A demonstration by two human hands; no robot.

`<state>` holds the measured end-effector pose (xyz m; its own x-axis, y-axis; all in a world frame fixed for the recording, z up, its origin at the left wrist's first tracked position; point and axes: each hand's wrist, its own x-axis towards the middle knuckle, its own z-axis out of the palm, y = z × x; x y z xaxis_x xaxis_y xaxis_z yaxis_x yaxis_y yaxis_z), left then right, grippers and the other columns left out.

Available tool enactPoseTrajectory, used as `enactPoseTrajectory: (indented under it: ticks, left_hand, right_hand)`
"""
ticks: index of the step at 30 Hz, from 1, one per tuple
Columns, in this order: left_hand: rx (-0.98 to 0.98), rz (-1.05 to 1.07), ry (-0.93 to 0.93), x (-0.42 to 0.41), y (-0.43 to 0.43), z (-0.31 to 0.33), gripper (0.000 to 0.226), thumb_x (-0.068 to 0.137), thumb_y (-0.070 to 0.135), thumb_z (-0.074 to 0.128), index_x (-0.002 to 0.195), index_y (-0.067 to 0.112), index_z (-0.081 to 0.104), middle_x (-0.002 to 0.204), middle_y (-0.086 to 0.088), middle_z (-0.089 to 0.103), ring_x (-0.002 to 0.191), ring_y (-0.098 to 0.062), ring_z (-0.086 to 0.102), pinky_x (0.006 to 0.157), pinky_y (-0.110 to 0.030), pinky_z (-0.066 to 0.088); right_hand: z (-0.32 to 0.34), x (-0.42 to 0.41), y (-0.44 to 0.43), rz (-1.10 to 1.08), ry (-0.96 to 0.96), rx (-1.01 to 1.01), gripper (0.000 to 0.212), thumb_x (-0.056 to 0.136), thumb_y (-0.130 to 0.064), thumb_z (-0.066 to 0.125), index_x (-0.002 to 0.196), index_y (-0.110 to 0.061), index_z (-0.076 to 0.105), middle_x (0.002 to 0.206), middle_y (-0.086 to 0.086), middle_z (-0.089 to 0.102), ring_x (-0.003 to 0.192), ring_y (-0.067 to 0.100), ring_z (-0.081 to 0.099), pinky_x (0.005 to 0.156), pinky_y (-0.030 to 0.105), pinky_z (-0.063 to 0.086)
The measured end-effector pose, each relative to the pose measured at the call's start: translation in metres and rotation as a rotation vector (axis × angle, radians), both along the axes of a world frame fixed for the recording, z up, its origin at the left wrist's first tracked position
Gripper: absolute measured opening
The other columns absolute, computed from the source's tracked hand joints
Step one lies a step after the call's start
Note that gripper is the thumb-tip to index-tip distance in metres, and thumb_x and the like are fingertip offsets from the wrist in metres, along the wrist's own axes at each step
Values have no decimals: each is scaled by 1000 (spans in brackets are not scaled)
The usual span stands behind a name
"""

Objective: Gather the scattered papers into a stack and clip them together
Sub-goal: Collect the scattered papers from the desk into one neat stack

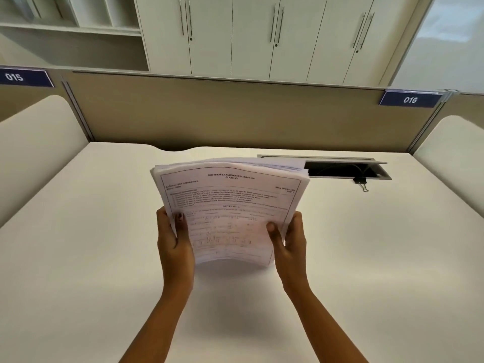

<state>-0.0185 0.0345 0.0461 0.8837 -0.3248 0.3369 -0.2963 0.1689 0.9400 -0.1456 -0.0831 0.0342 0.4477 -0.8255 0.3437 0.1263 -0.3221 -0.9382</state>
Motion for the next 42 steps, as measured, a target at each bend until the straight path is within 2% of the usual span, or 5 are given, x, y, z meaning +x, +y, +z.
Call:
enactPoseTrajectory:
  ticks: [13,21,31,38,42]
  left_hand:
    - [-54,24,-56,0,3,23,21,95,29,30,106,14,40,82,34,54,78,10,55,58,-5,42]
    - [-28,38,-58,-1,0,25,29,94,36,28,107,14,42,90,14,54,76,7,56,56,-7,44]
    - [222,-120,36,1,0,-39,19,98,29,33,106,46,38,107,16,54,95,-1,55,61,-3,47]
    - [418,-79,-27,6,8,-70,34,96,16,46,130,11,49,114,4,55,102,-15,54,81,-14,44]
    - [437,-21,-131,14,13,-66,23,93,14,51,113,6,59,102,-4,65,85,-19,61,64,-7,48]
  right_hand:
    - [10,1,17,-57,-103,11,11,96,-16,42,99,-27,41,101,-6,57,85,-7,56,63,10,50]
    - [15,5,15,-52,-144,15,8,92,-22,35,96,-22,42,97,-3,56,82,-4,57,59,14,51]
    - [-61,-2,9,-14,185,108,23,100,-6,36,105,-29,40,112,-2,58,95,13,62,69,9,52]
    - [-73,-13,0,-24,315,101,19,97,-2,42,107,-19,44,94,-9,63,80,-4,61,64,5,45]
    - [-69,-21,-6,14,274,163,19,97,-7,46,107,-22,53,105,-5,67,93,4,64,76,18,53]
